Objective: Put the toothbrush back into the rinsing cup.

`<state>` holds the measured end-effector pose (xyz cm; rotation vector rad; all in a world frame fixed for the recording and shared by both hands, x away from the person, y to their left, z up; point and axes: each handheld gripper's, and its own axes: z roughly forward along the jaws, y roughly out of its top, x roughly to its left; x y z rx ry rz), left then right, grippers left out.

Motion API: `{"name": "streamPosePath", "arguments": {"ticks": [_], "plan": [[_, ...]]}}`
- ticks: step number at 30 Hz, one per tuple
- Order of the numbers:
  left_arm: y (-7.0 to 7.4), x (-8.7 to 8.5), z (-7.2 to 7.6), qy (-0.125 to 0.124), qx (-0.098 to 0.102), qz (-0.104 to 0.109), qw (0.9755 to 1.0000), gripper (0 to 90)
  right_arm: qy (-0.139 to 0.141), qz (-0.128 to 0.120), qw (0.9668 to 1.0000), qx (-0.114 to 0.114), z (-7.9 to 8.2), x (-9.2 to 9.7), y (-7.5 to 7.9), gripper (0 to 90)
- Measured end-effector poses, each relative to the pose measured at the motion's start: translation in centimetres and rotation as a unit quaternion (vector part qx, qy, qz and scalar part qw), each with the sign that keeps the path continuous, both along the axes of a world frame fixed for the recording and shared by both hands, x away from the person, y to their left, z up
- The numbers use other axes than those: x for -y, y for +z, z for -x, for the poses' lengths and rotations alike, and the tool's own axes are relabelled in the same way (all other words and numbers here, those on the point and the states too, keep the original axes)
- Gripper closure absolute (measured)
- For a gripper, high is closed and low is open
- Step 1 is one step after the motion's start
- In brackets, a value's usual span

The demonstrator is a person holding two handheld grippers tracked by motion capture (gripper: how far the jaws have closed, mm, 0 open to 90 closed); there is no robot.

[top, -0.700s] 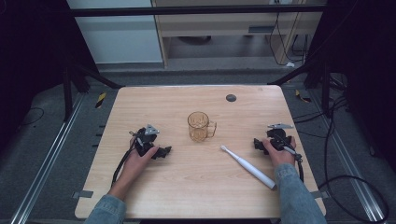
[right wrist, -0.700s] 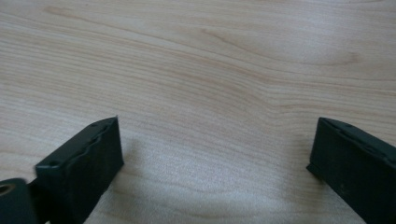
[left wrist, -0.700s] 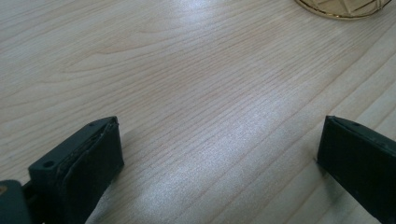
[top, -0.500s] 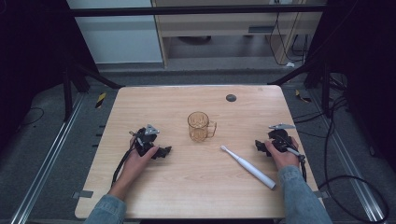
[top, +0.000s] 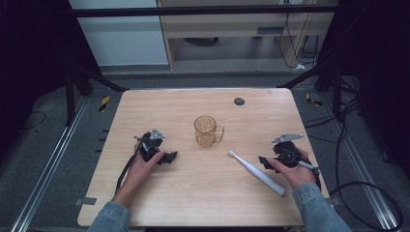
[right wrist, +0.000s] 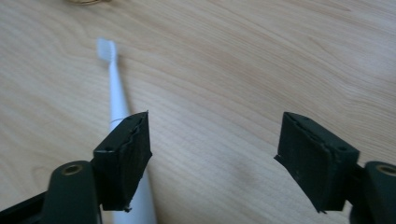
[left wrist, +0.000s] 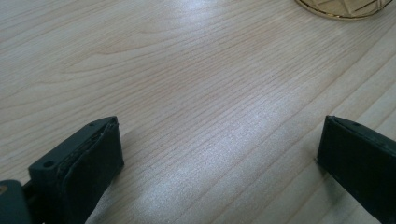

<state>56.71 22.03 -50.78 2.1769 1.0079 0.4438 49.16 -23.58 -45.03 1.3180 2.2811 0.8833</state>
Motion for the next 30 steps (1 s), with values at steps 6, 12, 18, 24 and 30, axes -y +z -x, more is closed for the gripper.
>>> {"name": "streamPosePath", "arguments": {"ticks": [6, 12, 18, 24, 30], "plan": [[0.0, 0.0, 0.0, 0.0, 0.0, 0.0, 1.0, 0.0, 0.02, 0.012, 0.9994, -0.023, 0.7, -0.4, 0.3, 34.3], [0.0, 0.0, 0.0, 0.0, 0.0, 0.0, 1.0, 0.0, 0.031, 0.027, 0.9981, -0.046, 1.2, -1.0, 0.7, 38.3], [0.0, 0.0, 0.0, 0.0, 0.0, 0.0, 1.0, 0.0, 0.045, 0.042, 0.9958, -0.068, 0.9, -1.9, 1.0, 41.9], [0.0, 0.0, 0.0, 0.0, 0.0, 0.0, 1.0, 0.0, 0.069, 0.056, 0.9926, -0.083, 0.3, -2.9, 0.8, 44.3], [0.0, 0.0, 0.0, 0.0, 0.0, 0.0, 1.0, 0.0, 0.086, 0.075, 0.9876, -0.108, 0.1, -4.2, 0.0, 46.1]]}}
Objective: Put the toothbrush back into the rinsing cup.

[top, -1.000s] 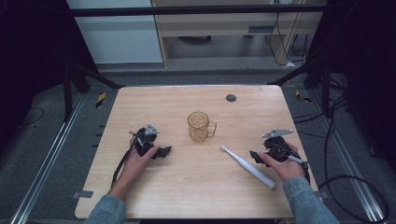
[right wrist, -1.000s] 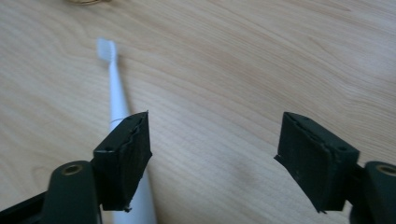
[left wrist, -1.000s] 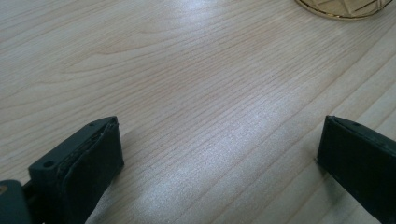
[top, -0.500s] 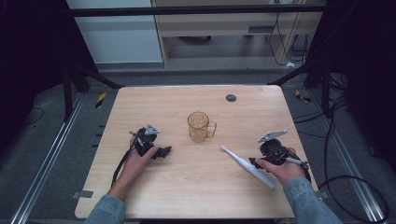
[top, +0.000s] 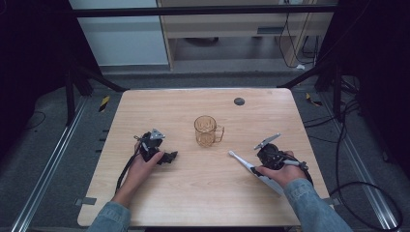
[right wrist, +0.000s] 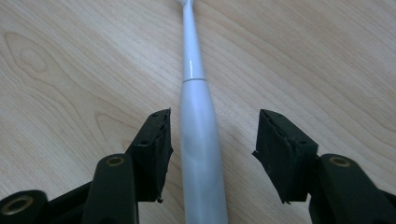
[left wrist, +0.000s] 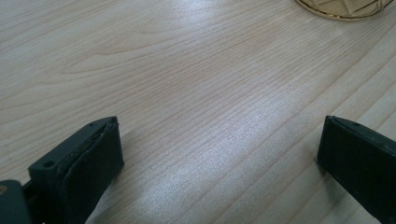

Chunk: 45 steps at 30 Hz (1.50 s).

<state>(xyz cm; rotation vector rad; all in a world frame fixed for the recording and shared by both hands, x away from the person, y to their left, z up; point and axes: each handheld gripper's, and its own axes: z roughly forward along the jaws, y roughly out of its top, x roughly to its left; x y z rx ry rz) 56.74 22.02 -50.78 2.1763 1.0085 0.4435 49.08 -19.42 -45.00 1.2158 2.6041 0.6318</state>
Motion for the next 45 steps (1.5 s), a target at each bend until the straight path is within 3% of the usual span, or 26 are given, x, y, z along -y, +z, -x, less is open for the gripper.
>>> {"name": "streamPosePath", "arguments": {"ticks": [12, 22, 36, 45], "plan": [[0.0, 0.0, 0.0, 0.0, 0.0, 0.0, 1.0, 0.0, 0.023, 0.034, 0.9985, -0.036, -1.2, -1.7, -0.6, 54.4], [0.0, 0.0, 0.0, 0.0, 0.0, 0.0, 1.0, 0.0, 0.022, 0.042, 0.9972, -0.058, -1.7, -2.0, -1.4, 58.8], [0.0, 0.0, 0.0, 0.0, 0.0, 0.0, 1.0, 0.0, 0.035, 0.061, 0.9941, -0.083, -2.7, -2.6, -1.4, 67.5], [0.0, 0.0, 0.0, 0.0, 0.0, 0.0, 1.0, 0.0, -0.008, -0.009, 0.9981, -0.06, -3.0, 0.2, 1.5, 67.7]]}}
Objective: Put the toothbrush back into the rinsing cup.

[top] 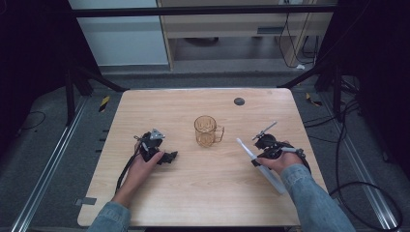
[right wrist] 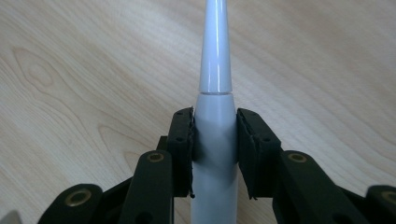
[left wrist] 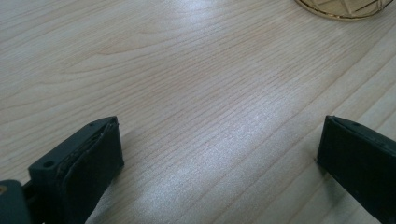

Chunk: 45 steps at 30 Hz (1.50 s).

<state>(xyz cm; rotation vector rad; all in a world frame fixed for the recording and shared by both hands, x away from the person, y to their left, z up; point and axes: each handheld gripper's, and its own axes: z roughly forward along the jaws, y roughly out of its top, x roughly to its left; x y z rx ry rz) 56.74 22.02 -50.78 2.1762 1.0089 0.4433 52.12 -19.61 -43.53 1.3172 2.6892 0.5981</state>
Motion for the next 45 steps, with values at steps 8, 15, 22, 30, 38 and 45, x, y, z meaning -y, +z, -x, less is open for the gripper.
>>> {"name": "streamPosePath", "arguments": {"ticks": [8, 15, 22, 30, 38, 45], "plan": [[0.0, 0.0, 0.0, 0.0, 0.0, 0.0, 1.0, 0.0, -0.028, -0.024, 0.9987, 0.035, -0.3, 1.6, 2.3, 67.8], [0.0, 0.0, 0.0, 0.0, 0.0, 0.0, 1.0, 0.0, -0.028, -0.038, 0.9968, 0.064, -0.7, 1.9, 4.6, 67.9], [0.0, 0.0, 0.0, 0.0, 0.0, 0.0, 1.0, 0.0, -0.04, -0.063, 0.9919, 0.103, -1.2, 2.1, 6.8, 67.9], [0.0, 0.0, 0.0, 0.0, 0.001, -0.001, 1.0, 0.0, -0.056, -0.107, 0.981, 0.152, -2.5, 1.8, 7.6, 67.8], [0.0, 0.0, 0.0, 0.0, 0.0, 0.0, 1.0, 0.0, -0.063, -0.134, 0.9705, 0.19, -3.9, 0.5, 8.0, 67.8], [0.0, 0.0, 0.1, -0.002, 0.002, -0.002, 1.0, 0.0, -0.066, -0.136, 0.9649, 0.215, -5.2, -1.0, 8.3, 67.8]]}}
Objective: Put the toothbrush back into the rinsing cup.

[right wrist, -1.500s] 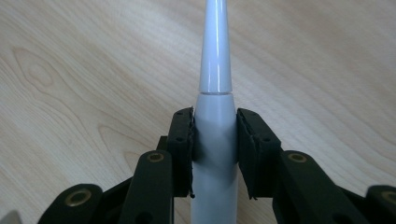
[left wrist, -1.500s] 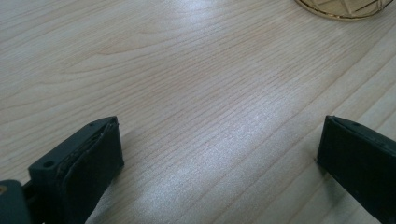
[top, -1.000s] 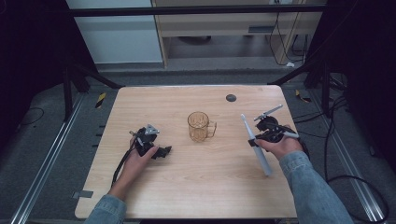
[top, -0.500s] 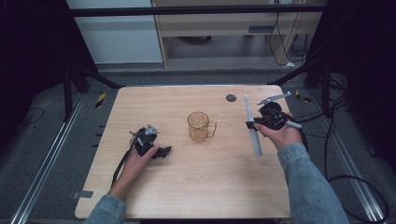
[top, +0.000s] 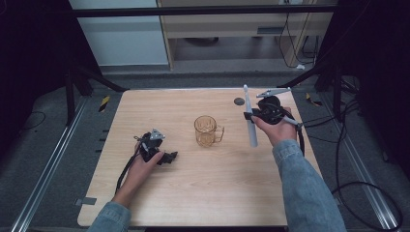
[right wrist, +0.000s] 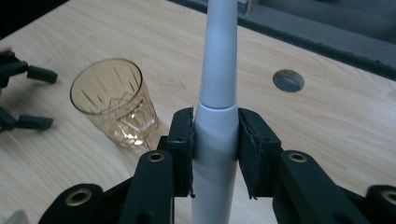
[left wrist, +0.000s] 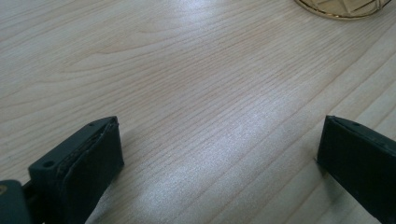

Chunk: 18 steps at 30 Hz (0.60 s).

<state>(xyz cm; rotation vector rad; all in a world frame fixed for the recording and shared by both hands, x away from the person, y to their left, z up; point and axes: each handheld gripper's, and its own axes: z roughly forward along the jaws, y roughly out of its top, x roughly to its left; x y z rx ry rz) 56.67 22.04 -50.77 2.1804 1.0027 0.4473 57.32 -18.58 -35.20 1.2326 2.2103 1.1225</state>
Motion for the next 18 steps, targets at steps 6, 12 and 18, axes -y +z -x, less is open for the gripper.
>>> {"name": "streamPosePath", "arguments": {"ticks": [6, 12, 18], "plan": [[0.0, 0.0, 0.0, 0.0, 0.0, 0.0, 1.0, 0.0, -0.018, -0.028, 0.9991, 0.027, -0.5, -0.3, 0.6, 67.8], [0.0, 0.0, 0.0, 0.002, -0.001, 0.002, 1.0, 0.0, -0.013, -0.034, 0.9985, 0.039, -0.8, -0.6, 1.2, 67.8], [0.0, 0.0, 0.0, 0.002, -0.001, 0.002, 1.0, 0.0, -0.013, -0.041, 0.998, 0.046, -0.8, -1.0, 1.6, 67.8]]}}
